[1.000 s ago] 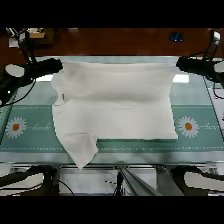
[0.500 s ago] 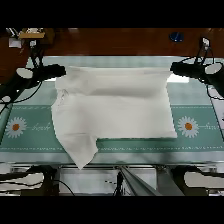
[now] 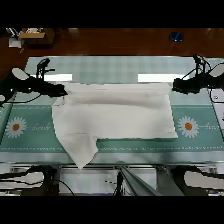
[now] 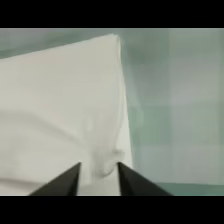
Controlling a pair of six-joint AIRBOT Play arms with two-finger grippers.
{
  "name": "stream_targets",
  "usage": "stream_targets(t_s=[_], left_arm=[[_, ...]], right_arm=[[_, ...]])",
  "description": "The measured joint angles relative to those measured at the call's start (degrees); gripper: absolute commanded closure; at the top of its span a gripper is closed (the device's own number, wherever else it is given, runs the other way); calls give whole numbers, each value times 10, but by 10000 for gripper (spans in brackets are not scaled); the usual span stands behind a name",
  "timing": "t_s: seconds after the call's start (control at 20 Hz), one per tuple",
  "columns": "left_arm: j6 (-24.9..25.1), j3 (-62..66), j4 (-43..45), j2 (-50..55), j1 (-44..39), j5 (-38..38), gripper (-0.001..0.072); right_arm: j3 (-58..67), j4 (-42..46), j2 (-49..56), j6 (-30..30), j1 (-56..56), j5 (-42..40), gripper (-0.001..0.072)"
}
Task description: Fold the shirts.
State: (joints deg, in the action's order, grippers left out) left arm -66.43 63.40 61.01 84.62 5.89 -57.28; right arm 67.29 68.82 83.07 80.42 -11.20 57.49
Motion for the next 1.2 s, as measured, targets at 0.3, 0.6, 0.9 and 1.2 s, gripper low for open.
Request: stream_targets(t_s=[0.3, 0.6, 0.9, 1.2], left_arm=[[-45, 21, 80, -34, 71, -156, 216], [-55, -187, 76, -152, 200, -254, 92], [-36, -334, 28, -213, 216, -267, 92], [-43, -381, -23, -222, 124, -181, 401]], right_arm=[[-7, 121, -46, -21, -9, 156, 301], [-167, 65, -150, -67, -126, 165, 222], [-243, -41, -188, -114, -192, 144, 223], [-255, -64, -193, -124, -202, 141, 224]])
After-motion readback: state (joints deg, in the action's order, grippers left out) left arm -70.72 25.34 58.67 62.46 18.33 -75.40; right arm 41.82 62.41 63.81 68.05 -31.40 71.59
